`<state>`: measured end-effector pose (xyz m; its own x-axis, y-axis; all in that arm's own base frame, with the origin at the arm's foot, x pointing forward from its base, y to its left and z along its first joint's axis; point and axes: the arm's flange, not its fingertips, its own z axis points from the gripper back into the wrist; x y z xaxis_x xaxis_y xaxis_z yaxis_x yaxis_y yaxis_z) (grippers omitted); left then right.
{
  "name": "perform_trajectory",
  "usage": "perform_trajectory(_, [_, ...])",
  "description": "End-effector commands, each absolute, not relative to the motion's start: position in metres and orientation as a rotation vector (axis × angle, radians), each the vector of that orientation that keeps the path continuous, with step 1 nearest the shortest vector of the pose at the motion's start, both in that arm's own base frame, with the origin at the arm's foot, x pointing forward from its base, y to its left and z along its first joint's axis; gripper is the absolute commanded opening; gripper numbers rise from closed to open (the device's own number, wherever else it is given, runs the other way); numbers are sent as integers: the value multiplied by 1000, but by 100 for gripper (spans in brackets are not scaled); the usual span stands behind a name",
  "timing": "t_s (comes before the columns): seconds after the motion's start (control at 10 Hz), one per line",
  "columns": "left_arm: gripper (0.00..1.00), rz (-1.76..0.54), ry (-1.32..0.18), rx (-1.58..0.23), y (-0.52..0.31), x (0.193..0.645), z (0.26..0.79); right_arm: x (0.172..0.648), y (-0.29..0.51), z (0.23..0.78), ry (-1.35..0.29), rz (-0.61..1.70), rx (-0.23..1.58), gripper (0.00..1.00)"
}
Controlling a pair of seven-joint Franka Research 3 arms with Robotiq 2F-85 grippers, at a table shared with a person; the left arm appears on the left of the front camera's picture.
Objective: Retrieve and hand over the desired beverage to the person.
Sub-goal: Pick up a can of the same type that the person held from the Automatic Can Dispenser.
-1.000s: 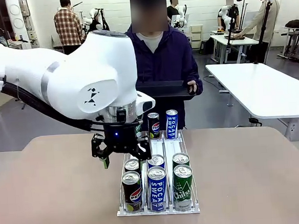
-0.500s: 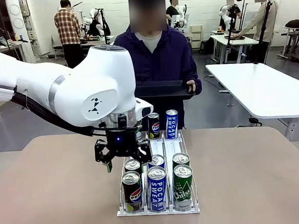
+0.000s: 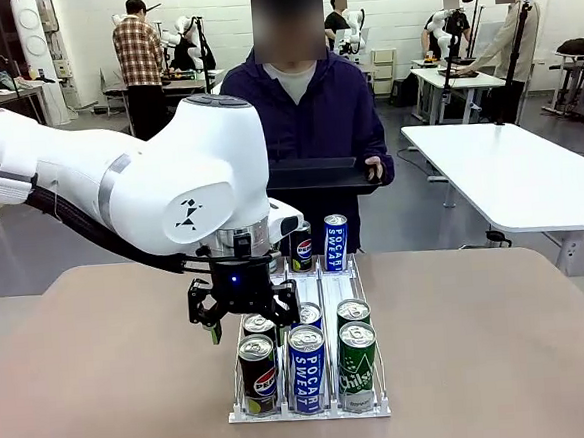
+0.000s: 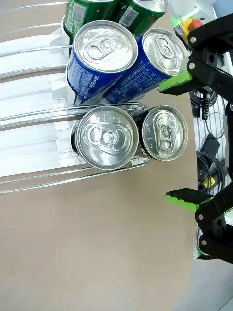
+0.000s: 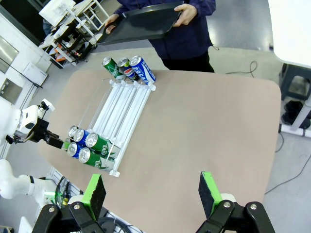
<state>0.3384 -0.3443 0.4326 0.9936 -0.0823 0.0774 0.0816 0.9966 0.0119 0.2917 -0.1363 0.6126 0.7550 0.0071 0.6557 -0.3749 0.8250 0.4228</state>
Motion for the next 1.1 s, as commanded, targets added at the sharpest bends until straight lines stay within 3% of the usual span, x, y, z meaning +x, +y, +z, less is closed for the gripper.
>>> perform_trajectory(0.0, [100,-63,-55,-11,-345,337,425,294,-138,612,-704,238,601,100])
perform_trajectory(0.7, [100,-57,-11,-5,-346,340,412,294,-138,612,-704,238,601,100])
perform_trajectory(0.8, [87,-74,-27,-20,-345,340,411,294,-138,612,-704,238,601,100])
perform_trajectory(0.9, [45,-76,-20,-9,-345,340,412,294,-138,612,-704,238,601,100])
perform_trajectory(1.0, [45,-74,-15,-9,-343,340,411,294,-138,612,-704,238,601,100])
